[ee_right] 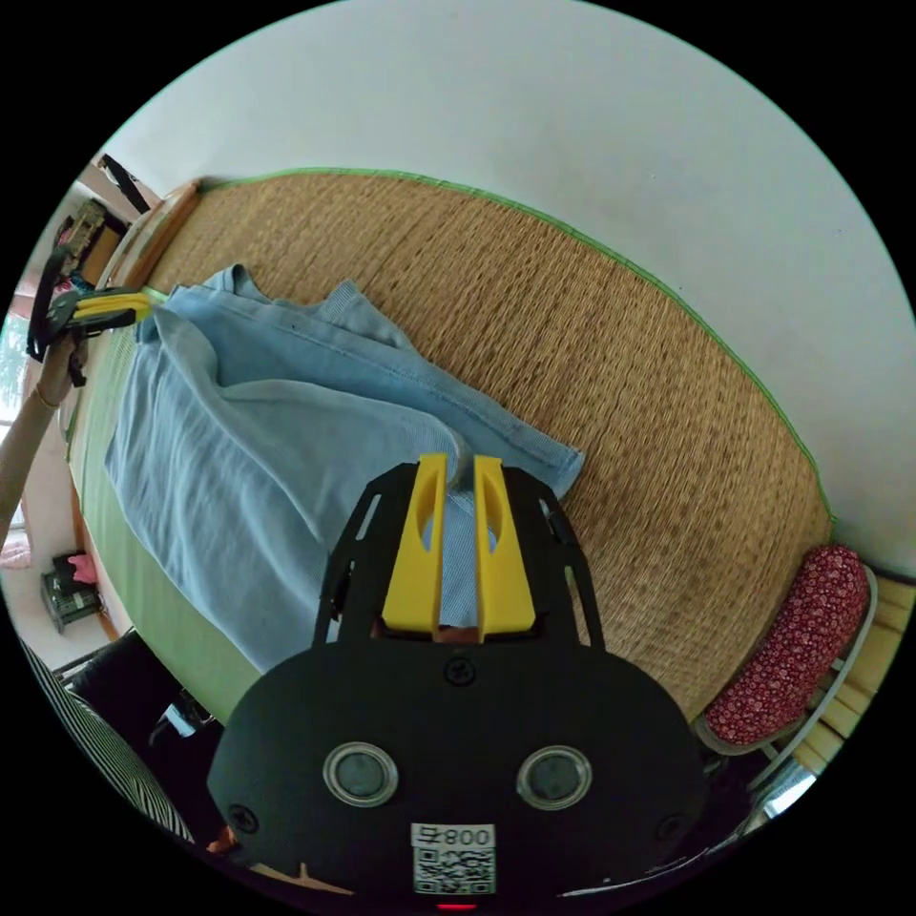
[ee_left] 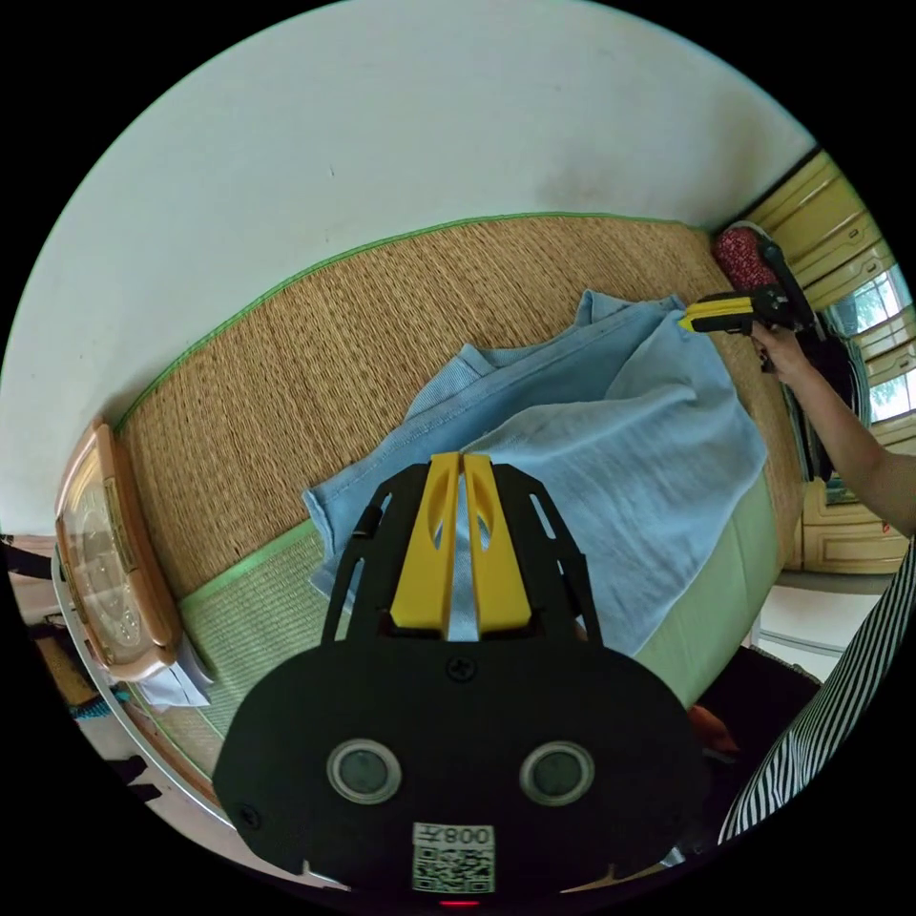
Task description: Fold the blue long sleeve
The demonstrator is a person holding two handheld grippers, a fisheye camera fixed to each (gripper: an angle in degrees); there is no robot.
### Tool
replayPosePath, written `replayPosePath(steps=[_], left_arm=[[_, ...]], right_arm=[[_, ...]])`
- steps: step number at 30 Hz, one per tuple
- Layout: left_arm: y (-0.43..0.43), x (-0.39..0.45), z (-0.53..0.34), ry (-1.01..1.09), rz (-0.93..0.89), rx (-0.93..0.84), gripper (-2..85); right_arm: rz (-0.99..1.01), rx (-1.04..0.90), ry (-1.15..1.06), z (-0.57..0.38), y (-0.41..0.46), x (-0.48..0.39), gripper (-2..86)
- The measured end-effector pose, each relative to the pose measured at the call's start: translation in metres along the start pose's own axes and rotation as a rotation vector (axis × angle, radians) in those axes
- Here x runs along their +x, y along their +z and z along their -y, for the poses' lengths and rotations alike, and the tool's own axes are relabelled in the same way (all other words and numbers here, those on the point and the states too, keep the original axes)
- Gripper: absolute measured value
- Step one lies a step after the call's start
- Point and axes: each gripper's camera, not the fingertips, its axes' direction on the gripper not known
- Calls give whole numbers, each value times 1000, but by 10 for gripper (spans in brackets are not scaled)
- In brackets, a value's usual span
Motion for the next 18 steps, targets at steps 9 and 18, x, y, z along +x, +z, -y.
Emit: replayPosePath(steps=[9, 18], left_arm=[[-18, -10, -3, -8, -11, 69, 7], [30, -27, 16, -64, 102, -74, 8]], right_arm=[[-28, 61, 59, -24, -53, 53, 9], [145, -126, 179, -8, -17, 132, 75]])
